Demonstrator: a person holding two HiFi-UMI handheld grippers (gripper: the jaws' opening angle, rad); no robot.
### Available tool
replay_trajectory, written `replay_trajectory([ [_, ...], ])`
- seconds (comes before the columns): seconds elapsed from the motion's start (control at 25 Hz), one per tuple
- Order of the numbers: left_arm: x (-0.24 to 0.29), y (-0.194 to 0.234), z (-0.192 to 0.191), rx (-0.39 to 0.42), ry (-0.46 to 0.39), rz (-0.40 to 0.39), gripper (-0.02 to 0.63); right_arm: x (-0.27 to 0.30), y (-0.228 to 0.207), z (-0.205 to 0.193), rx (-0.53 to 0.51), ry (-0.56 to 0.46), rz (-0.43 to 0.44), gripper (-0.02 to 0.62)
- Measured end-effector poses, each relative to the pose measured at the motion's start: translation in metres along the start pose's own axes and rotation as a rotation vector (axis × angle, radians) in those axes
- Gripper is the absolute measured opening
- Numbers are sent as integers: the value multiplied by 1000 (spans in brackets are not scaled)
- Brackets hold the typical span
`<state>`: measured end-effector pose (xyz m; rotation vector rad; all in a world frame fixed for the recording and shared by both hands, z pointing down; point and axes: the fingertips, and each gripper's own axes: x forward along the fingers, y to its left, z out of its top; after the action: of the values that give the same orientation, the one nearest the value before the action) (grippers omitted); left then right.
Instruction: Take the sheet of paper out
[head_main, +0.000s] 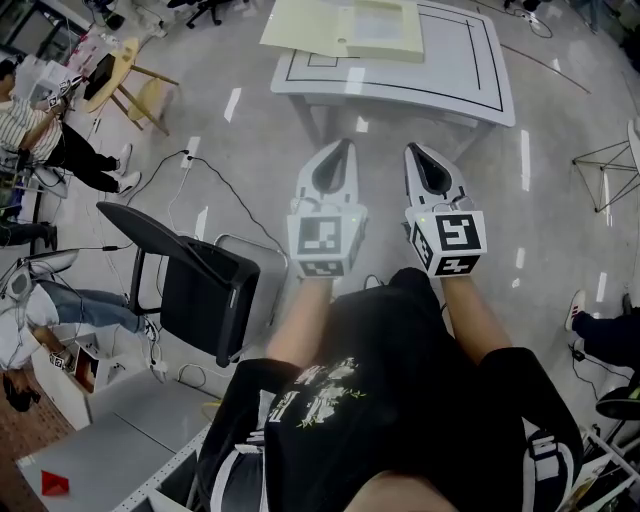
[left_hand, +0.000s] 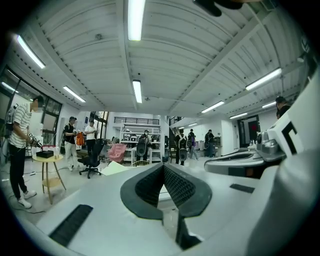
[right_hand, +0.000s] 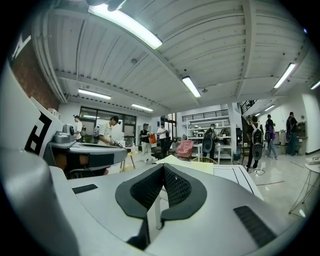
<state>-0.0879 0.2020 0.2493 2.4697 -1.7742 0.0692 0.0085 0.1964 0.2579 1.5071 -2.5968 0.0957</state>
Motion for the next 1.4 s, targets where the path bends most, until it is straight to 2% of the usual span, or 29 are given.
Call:
replay_trajectory([
  [0.84, -1, 21, -17, -21, 26, 40, 2, 17, 7, -11, 9, 26, 24, 0],
  [1.4, 45, 35, -11, -5, 25, 42, 2, 61, -17, -8, 14, 24, 31, 0],
])
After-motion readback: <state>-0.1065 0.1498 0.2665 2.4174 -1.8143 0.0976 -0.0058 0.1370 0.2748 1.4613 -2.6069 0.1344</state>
